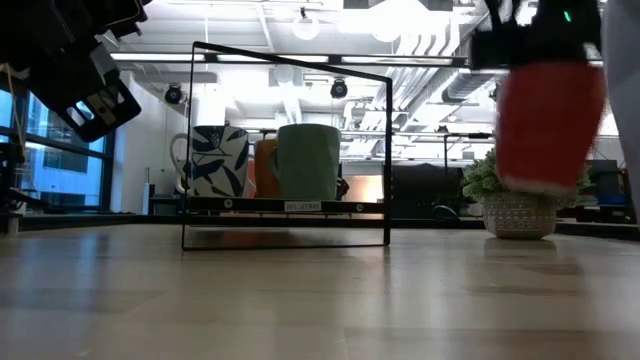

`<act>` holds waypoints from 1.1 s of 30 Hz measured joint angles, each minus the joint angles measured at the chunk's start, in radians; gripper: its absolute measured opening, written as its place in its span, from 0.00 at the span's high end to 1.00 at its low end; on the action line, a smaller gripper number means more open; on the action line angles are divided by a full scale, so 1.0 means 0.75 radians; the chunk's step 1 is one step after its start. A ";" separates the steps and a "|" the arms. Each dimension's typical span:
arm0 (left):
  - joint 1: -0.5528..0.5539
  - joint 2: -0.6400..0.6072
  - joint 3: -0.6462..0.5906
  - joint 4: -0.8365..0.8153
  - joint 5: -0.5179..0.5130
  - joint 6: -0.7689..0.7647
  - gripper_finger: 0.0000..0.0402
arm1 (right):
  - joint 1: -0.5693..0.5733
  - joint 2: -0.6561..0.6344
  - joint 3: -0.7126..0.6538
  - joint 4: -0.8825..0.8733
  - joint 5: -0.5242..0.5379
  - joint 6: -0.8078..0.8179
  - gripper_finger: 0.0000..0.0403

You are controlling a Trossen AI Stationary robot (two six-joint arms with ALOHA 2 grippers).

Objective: Place coffee mugs
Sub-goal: Put the red mug on the shelf

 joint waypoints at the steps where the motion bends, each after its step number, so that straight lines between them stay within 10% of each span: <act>1: -0.001 0.000 0.000 -0.004 0.000 0.000 0.71 | -0.009 0.000 0.061 -0.032 0.000 -0.004 1.00; 12: -0.001 0.001 0.000 -0.035 0.000 -0.001 0.71 | -0.095 0.054 0.638 -0.099 0.106 -0.116 1.00; 33: -0.001 0.001 0.000 -0.141 0.027 -0.003 0.71 | -0.356 0.792 1.412 -0.412 -0.111 -0.474 1.00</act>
